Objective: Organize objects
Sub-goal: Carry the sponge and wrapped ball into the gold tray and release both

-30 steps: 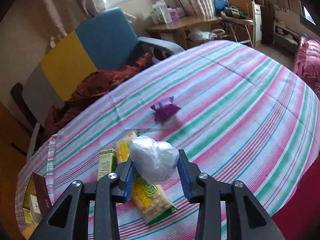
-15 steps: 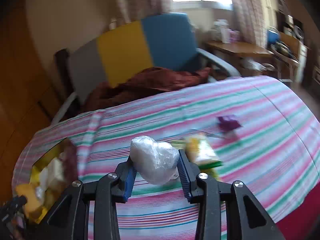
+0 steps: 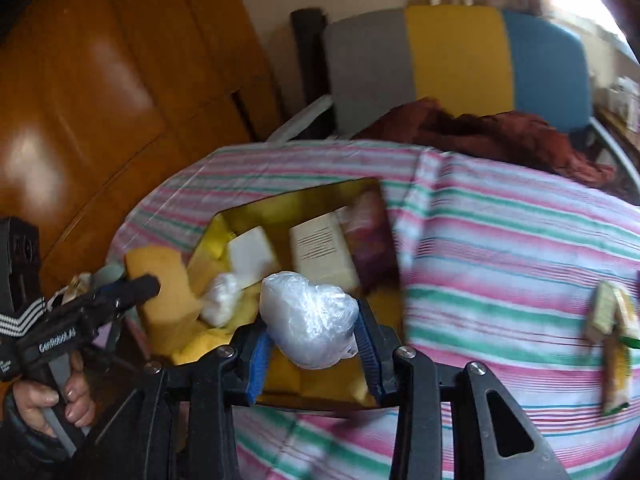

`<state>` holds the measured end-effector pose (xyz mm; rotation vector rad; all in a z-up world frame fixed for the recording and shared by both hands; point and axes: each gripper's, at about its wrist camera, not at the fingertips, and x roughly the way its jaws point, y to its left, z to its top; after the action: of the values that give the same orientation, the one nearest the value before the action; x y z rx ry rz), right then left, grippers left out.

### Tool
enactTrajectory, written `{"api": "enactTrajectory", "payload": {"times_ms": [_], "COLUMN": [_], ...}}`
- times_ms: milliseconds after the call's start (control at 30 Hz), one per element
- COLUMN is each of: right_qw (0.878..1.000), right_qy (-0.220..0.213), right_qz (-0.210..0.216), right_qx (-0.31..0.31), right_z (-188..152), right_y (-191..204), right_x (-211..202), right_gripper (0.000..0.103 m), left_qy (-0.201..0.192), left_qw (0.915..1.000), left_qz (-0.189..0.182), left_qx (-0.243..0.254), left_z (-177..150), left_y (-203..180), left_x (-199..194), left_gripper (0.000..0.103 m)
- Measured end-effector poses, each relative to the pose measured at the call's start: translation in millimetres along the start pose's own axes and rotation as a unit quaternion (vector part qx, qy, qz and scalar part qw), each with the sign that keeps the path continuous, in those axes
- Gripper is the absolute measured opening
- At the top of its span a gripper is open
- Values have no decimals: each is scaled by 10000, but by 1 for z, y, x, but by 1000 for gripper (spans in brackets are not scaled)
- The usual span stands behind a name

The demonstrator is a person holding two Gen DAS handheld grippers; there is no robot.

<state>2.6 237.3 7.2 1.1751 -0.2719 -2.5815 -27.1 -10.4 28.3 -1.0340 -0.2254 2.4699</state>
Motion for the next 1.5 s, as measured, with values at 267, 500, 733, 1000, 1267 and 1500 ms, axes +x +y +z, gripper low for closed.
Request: {"api": "enactTrajectory", "payload": {"times_ms": [267,500,733,1000,1267,1500], "right_qw": [9988,9984,9979,9983,9981,9972], "right_qy": [354,496,621,575,343,195], "right_qz": [192,116,45,-44,-438,-633], "right_qx": [-287,-265,-190,-73,-254,-346], "right_z": [-10,-20,-26,-33,-32,-31], "right_y": [28,29,21,13,15,15], "right_x": [31,37,43,38,27,20], "right_gripper": [38,39,54,71,74,76], "left_qy": [-238,-86,94,72,69,-5], "left_qw": [9976,9977,9982,9986,9988,9970], "left_qz": [191,-103,-267,-215,398,730], "left_qx": [-614,-666,-530,-470,-262,253], "left_z": [6,6,7,5,-5,-12], "left_y": [53,46,21,10,7,-12], "left_x": [-19,-6,12,15,14,15], "left_gripper": [49,50,66,73,76,81]}}
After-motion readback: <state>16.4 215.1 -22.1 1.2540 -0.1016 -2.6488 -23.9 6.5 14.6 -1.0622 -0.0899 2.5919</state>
